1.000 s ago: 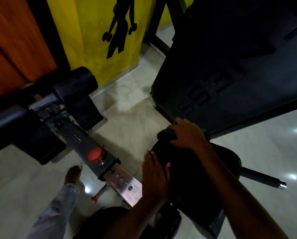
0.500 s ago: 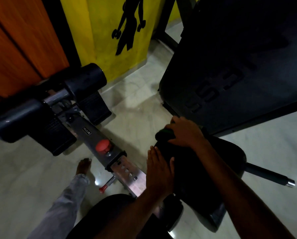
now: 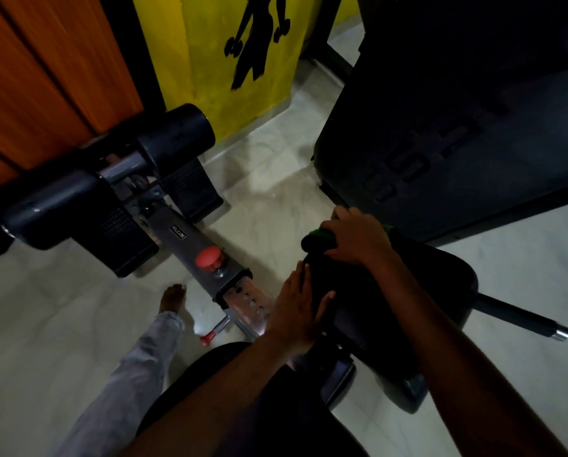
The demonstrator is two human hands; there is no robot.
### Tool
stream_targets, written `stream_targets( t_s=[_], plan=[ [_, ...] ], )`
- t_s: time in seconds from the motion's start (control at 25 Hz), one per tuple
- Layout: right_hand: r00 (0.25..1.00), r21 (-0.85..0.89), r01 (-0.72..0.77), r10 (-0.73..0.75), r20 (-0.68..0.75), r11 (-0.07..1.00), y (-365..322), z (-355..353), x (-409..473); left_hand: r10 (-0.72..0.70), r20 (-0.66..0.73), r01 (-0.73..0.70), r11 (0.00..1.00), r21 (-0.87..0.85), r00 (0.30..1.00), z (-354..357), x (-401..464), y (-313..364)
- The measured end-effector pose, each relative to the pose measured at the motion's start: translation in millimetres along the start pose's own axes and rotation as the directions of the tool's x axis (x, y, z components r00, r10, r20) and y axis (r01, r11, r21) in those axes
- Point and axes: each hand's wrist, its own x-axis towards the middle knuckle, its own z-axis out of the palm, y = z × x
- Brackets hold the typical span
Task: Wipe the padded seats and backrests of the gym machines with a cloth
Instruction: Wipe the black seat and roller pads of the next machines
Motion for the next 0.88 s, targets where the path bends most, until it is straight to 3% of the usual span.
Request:
stream_targets(
  t_s=[0.32,0.56,0.76,0.88],
  plan=[
    [0.999,0.004,0.032,-0.032,0.0,0.999,-3.8,3.9,-29.2,0.105,0.026,-0.098,0.977,-0.19,0.994,2.5,-20.0,-18.2],
    [1.0,-0.032,-0.01,0.01,-0.005,0.999,-22.0,-0.3,-0.2,0.079,0.085,-0.063,0.983,-0.175,0.993,-8.4,-31.2,-16.1],
    [0.997,0.013,0.075,-0.075,0.035,0.997,-19.2,3.8,-41.5,0.077,0.063,-0.065,0.983,-0.17,0.995,-10.5,-32.5,-18.3],
    [0.999,0.014,0.024,-0.025,0.029,1.0,-15.8,0.8,-18.1,0.095,0.06,-0.082,0.978,-0.19,0.994,-4.7,-28.6,-24.3]
  ],
)
